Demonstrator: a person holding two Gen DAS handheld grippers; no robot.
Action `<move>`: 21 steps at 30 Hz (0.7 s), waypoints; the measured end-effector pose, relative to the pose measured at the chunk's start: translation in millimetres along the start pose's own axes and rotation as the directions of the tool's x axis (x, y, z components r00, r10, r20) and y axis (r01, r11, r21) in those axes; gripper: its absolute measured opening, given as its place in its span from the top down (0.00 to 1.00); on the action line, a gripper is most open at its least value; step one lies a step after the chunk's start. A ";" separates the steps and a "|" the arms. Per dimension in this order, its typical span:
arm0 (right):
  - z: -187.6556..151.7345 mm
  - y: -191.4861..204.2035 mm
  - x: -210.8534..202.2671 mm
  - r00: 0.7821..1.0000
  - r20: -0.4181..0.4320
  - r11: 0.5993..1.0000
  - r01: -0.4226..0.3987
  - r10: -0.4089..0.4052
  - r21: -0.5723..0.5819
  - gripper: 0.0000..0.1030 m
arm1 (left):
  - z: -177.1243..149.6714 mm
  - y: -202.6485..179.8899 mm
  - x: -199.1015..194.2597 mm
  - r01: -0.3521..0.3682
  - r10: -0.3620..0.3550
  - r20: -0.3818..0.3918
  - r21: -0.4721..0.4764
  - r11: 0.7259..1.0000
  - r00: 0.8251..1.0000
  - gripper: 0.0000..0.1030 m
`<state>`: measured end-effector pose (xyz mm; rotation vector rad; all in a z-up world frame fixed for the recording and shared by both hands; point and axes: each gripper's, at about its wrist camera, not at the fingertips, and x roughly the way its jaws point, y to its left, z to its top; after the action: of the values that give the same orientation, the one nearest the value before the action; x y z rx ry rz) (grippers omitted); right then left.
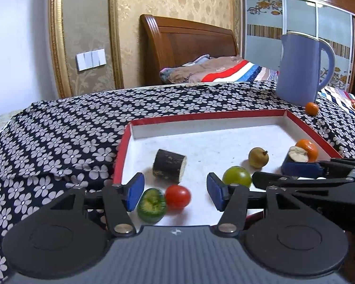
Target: Organize fruits
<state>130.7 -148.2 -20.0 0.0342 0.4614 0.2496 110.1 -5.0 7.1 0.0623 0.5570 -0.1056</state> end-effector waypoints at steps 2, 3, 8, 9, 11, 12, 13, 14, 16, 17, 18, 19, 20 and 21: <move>-0.9 -2.0 -2.4 1.000 0.014 1.000 0.004 -0.004 0.011 0.44 | -1.8 2.4 -1.9 -0.001 0.001 -0.001 -0.007 1.000 1.000 0.44; -0.9 -2.8 -3.5 1.000 0.017 1.000 0.001 -0.001 0.015 0.44 | -2.9 3.7 -4.1 -0.003 0.003 0.004 -0.011 1.000 1.000 0.44; -5.8 -7.5 -14.6 0.999 0.043 0.999 -0.015 0.014 0.028 0.44 | -8.8 11.4 -21.1 -0.014 0.015 0.041 -0.033 0.999 0.999 0.44; -7.5 -9.0 -17.6 0.999 0.048 0.999 -0.018 0.017 0.034 0.44 | -10.1 13.4 -24.0 -0.015 0.016 0.045 -0.039 0.999 0.999 0.44; -10.4 -13.8 -22.7 0.998 0.058 0.998 -0.028 0.024 0.061 0.44 | -11.9 16.0 -27.4 -0.017 0.019 0.047 -0.050 0.999 0.999 0.44; -11.1 -16.3 -24.1 0.998 0.060 0.997 -0.029 0.025 0.074 0.43 | -12.8 16.9 -27.8 -0.014 0.016 0.043 -0.055 0.998 0.999 0.44; -11.4 -17.8 -24.1 0.998 0.057 0.996 -0.026 0.022 0.080 0.43 | -13.2 17.0 -28.1 -0.015 0.017 0.041 -0.056 0.998 0.999 0.44; -11.9 -18.1 -23.8 0.998 0.056 0.997 -0.019 0.014 0.080 0.43 | -13.6 16.6 -28.4 -0.020 0.023 0.040 -0.054 0.998 0.999 0.44; -12.6 -16.6 -25.5 0.998 0.060 0.997 -0.002 -0.003 0.074 0.43 | -16.0 16.2 -30.4 -0.028 0.030 0.036 -0.049 0.998 0.999 0.44; -13.5 -15.4 -28.0 0.998 0.064 0.997 0.002 -0.006 0.071 0.43 | -17.8 16.6 -32.1 -0.028 0.030 0.035 -0.051 0.998 0.999 0.44; -14.1 -14.3 -30.2 0.998 0.065 0.998 0.000 -0.005 0.066 0.43 | -20.1 17.7 -34.0 -0.032 0.034 0.033 -0.054 0.998 0.999 0.44; -14.8 -12.5 -33.9 0.998 0.067 0.998 0.001 -0.005 0.058 0.43 | -21.9 18.3 -35.9 -0.037 0.038 0.033 -0.056 0.998 0.999 0.44; -15.7 -11.3 -37.6 0.998 0.068 0.998 -0.001 -0.003 0.057 0.42 | -23.6 18.8 -37.8 -0.039 0.041 0.032 -0.057 0.998 0.999 0.44; -16.4 -10.4 -41.1 0.998 0.066 0.998 -0.007 0.004 0.055 0.39 | -25.6 19.9 -40.1 -0.042 0.044 0.031 -0.060 0.997 0.999 0.44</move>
<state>90.3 -168.8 -17.7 0.0973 0.4030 0.2402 65.2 20.4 7.2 0.0148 0.5262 -0.0483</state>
